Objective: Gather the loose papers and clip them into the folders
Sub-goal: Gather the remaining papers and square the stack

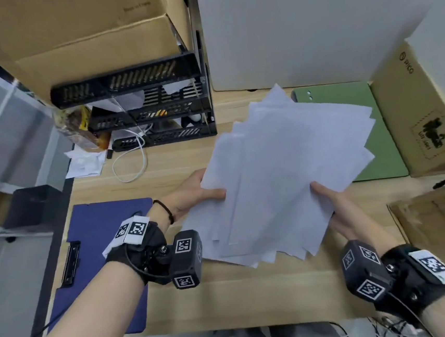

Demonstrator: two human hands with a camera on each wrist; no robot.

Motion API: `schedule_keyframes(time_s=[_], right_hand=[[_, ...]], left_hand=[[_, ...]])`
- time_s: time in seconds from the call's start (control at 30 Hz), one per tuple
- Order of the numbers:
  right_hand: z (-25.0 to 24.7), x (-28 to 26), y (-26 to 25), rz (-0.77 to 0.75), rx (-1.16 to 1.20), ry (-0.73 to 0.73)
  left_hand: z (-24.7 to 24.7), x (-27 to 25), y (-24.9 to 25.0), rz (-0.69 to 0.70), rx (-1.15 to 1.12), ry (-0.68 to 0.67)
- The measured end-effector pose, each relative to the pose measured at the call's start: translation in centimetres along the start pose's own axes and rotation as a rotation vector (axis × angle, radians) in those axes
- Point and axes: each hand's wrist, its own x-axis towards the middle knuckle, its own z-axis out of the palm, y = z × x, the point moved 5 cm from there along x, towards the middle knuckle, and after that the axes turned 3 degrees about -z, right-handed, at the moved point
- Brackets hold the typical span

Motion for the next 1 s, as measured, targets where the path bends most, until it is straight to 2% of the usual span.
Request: schedule_keyframes(time_s=[0.17,0.27,0.37,0.43,0.53,0.63,0.73,0.83,0.9,1.0], right_hand=[[4.6,-1.1,-4.9,-0.282,-0.079,0.019],[6.4,-1.9,-7.3,-0.447,-0.150,0.033],[8.0,-2.8,-8.5,-0.515,-0.151,0.029],[8.9,-3.4,-8.5,-0.547,-0.150,0.001],[9.3,-3.9,-6.9,-0.498,-0.127,-0.107],[8.9,-3.8,-3.8,-0.359,-0.211,-0.209],[9.2,-3.9,-2.4,-0.310,-0.299,-0.219],[10.5,-5.0,-4.7,-0.391,-0.320,-0.236],[11.2,-6.0,-6.6,-0.438,-0.265,-0.271],[11.0,-6.0,-6.0,-0.366,-0.234,-0.312]], left_hand=[[-0.8,-2.9,2.5,0.181,-0.060,0.070],[-1.5,-5.4,4.3,0.291,-0.107,0.053],[-2.4,-7.4,5.0,0.344,-0.139,-0.001],[-3.2,-8.2,4.4,0.320,-0.120,-0.046],[-4.1,-8.8,1.6,0.169,0.030,-0.059],[-3.5,-8.6,-0.7,0.117,0.243,-0.016],[-2.5,-8.2,-0.4,0.145,0.181,0.158],[-3.0,-8.3,1.5,0.280,0.037,0.292],[-4.0,-8.7,2.5,0.354,0.011,0.327],[-4.9,-9.1,2.3,0.397,-0.050,0.327]])
